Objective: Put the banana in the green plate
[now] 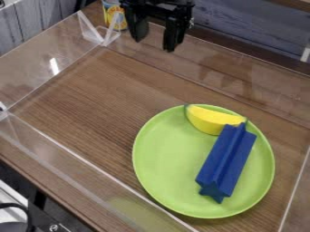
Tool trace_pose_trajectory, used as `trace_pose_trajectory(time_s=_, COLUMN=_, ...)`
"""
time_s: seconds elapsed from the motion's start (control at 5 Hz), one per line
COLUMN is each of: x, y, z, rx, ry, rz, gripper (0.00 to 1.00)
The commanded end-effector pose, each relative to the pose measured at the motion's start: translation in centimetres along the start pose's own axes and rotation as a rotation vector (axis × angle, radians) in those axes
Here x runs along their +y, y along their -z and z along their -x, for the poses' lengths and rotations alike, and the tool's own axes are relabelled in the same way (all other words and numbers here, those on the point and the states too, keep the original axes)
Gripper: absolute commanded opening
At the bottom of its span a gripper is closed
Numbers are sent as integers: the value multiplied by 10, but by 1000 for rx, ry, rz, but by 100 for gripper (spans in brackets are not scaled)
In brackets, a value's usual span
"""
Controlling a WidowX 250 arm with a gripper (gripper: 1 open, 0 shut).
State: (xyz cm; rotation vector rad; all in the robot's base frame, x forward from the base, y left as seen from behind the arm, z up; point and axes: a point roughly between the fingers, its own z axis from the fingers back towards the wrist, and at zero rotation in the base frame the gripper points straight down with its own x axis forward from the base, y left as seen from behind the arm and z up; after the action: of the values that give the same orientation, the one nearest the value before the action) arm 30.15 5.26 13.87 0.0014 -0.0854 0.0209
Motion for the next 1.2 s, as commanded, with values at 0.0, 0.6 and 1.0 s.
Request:
trace_pose_trajectory(time_s=0.0, x=-3, y=-21, z=-3, rx=-86, ry=6, rz=-7, gripper=100)
trace_pose_trajectory(time_s=0.6, x=-2, y=-18, z=-5, rx=-107, ry=20, rz=-17, gripper=100)
trace_pose_trajectory(time_s=1.0, x=-1, y=-16, z=-5, rx=-118, ry=27, rz=-27, gripper=100)
